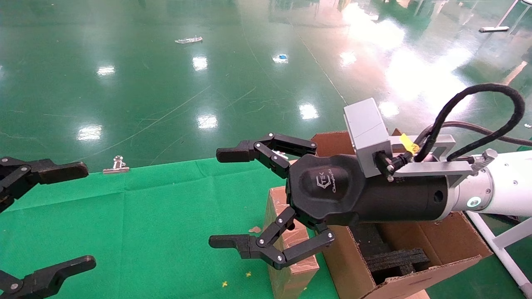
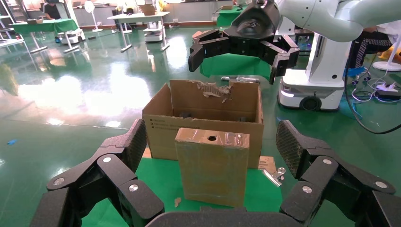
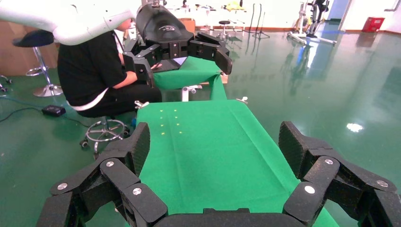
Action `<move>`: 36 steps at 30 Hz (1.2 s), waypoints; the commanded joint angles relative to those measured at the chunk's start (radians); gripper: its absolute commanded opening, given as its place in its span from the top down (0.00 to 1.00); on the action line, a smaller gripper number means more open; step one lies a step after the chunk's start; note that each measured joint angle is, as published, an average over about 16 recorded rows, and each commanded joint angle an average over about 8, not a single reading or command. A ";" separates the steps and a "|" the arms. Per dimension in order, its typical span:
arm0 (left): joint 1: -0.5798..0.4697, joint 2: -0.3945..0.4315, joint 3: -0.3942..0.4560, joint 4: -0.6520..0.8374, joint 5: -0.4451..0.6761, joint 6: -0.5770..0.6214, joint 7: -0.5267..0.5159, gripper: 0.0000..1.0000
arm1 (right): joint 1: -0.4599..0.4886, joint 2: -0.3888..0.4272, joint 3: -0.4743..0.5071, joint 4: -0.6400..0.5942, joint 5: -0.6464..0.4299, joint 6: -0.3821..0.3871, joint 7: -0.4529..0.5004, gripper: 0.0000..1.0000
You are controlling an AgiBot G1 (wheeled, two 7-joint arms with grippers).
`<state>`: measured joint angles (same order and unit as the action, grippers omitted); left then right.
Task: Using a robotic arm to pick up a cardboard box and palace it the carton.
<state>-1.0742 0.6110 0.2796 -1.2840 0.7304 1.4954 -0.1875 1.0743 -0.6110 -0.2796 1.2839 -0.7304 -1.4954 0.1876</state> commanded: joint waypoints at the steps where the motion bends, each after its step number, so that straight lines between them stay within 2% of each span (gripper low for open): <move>1: 0.000 0.000 0.000 0.000 0.000 0.000 0.000 0.00 | 0.000 0.000 0.000 0.000 0.000 0.000 0.000 0.00; 13: 0.000 0.000 0.000 0.000 0.000 0.000 0.000 0.00 | 0.001 0.001 -0.003 0.004 -0.006 -0.002 0.001 0.00; 18: 0.000 0.000 0.000 0.001 0.000 0.000 0.000 0.00 | 0.029 -0.002 -0.037 0.030 -0.068 -0.008 0.023 0.00; 23: -0.001 0.000 0.001 0.001 0.000 0.000 0.001 0.00 | 0.129 -0.042 -0.139 0.062 -0.252 -0.029 0.082 0.00; 31: -0.001 0.000 0.002 0.001 -0.001 0.000 0.001 0.00 | 0.368 -0.179 -0.395 0.070 -0.616 -0.071 0.231 0.00; 36: -0.001 0.000 0.002 0.001 -0.001 0.000 0.001 0.00 | 0.525 -0.224 -0.541 0.072 -0.753 -0.082 0.322 0.00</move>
<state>-1.0751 0.6106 0.2816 -1.2829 0.7294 1.4953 -0.1863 1.6061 -0.8214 -0.8196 1.3559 -1.4508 -1.5766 0.5001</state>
